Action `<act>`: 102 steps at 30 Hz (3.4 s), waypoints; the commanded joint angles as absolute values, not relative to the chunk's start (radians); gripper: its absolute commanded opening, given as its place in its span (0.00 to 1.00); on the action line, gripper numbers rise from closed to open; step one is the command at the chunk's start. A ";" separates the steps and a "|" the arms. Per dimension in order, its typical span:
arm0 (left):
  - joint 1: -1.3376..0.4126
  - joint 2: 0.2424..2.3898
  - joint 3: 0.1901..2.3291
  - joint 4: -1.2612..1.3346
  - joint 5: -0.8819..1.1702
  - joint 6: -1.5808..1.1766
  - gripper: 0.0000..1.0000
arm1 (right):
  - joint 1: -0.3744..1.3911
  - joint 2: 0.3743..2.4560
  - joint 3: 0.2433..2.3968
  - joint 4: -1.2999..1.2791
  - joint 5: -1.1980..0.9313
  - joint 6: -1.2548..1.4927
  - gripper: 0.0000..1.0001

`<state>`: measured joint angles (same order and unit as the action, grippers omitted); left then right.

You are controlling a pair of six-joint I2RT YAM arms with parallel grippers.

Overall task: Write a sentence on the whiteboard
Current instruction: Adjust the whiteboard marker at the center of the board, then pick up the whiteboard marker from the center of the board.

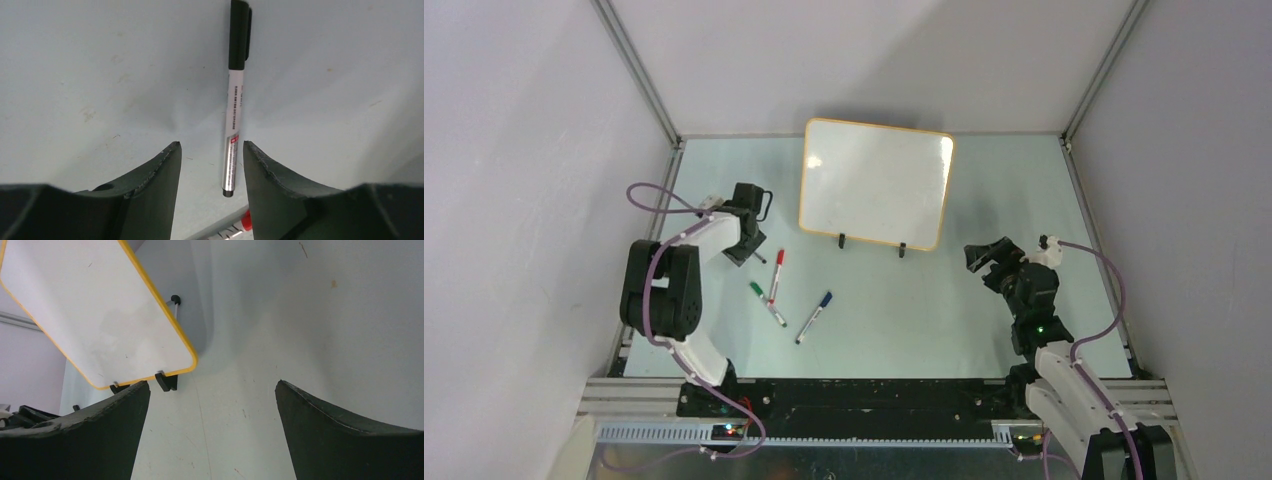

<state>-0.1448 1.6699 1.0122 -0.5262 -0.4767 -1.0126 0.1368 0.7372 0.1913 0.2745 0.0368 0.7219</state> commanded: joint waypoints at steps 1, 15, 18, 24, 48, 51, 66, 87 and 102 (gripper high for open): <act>-0.133 1.719 1.070 -0.548 -0.443 -1.018 0.54 | 0.141 0.749 0.234 0.329 0.040 0.720 1.00; -0.128 1.772 1.148 -0.632 -0.453 -1.084 0.47 | 0.140 0.713 0.234 0.304 0.044 0.720 1.00; -0.125 1.781 1.162 -0.650 -0.449 -1.104 0.46 | 0.140 0.703 0.234 0.301 0.046 0.718 1.00; -0.089 1.794 1.175 -0.652 -0.379 -1.103 0.41 | 0.141 0.693 0.234 0.293 0.046 0.716 1.00; -0.061 1.670 1.110 -0.580 -0.179 -1.090 0.00 | 0.139 0.674 0.233 0.280 0.050 0.713 1.00; -0.062 1.642 1.073 -0.573 -0.199 -1.102 0.00 | 0.139 0.667 0.233 0.277 0.047 0.713 1.00; -0.088 1.695 1.126 -0.606 -0.279 -1.132 0.48 | 0.140 0.647 0.234 0.268 0.044 0.703 1.00; -0.022 1.857 1.214 -0.642 -0.130 -1.209 0.48 | 0.136 0.643 0.232 0.265 0.037 0.699 1.00; 0.056 1.964 1.340 -0.748 -0.009 -1.199 0.42 | 0.132 0.626 0.233 0.255 0.037 0.698 1.00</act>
